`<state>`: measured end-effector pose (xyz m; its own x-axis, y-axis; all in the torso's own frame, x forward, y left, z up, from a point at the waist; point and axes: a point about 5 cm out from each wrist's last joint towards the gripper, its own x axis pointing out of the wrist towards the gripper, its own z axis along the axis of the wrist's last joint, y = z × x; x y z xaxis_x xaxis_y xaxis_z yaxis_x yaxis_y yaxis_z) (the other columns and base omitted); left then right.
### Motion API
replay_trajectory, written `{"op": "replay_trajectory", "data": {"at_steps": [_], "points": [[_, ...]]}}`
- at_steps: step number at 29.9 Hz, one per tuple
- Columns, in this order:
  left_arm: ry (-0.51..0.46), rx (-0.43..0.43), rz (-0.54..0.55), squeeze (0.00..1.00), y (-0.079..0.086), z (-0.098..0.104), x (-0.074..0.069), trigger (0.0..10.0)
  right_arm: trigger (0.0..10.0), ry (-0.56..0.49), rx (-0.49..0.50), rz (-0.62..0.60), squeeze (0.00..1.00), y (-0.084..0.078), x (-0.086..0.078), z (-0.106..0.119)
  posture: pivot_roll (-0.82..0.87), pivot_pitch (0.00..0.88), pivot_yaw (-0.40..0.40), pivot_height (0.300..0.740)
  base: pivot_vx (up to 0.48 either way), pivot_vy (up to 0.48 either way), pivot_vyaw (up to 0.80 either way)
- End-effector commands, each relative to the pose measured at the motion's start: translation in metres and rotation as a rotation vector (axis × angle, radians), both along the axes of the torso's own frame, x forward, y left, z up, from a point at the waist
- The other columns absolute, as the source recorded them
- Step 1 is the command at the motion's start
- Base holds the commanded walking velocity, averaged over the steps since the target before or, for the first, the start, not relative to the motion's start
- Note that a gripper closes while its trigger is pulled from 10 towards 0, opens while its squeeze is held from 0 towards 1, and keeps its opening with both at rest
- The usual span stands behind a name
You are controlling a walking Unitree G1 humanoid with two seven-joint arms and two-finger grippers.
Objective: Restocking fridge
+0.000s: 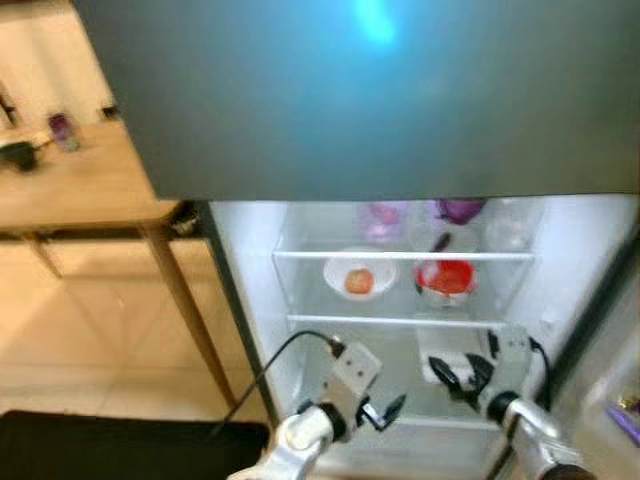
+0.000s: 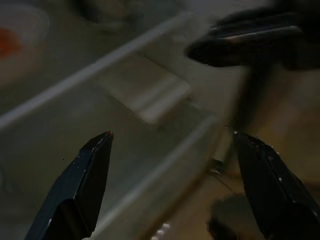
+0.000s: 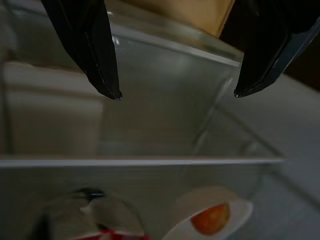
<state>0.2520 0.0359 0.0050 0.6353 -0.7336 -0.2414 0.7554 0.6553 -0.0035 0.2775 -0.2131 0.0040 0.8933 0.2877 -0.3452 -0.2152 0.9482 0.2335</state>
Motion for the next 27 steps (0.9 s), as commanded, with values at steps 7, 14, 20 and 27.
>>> {"op": "replay_trajectory", "data": {"at_steps": [7,14,20,27], "points": [[-0.006,0.006,0.01,0.0,0.002,0.002,0.003,10.0,10.0,0.033,0.023,0.027,0.0,0.003,-0.006,-0.006,-0.05,0.0,0.011,0.63,0.0,0.0,0.0],[0.005,-0.005,0.025,0.0,0.004,0.001,0.004,10.0,10.0,0.024,0.06,0.061,0.0,0.005,-0.008,-0.006,-0.05,0.0,0.011,0.639,0.0,0.0,0.0],[0.034,0.017,0.048,0.0,0.01,-0.005,0.003,10.0,10.0,0.03,0.055,0.095,0.0,0.007,-0.011,-0.008,-0.05,0.0,0.01,0.664,0.0,0.0,0.0],[0.141,0.049,0.106,0.0,0.026,-0.022,-0.005,10.0,10.0,0.124,0.003,0.086,0.0,0.003,-0.025,-0.023,-0.06,0.0,0.007,0.689,0.0,0.0,0.0]]}}
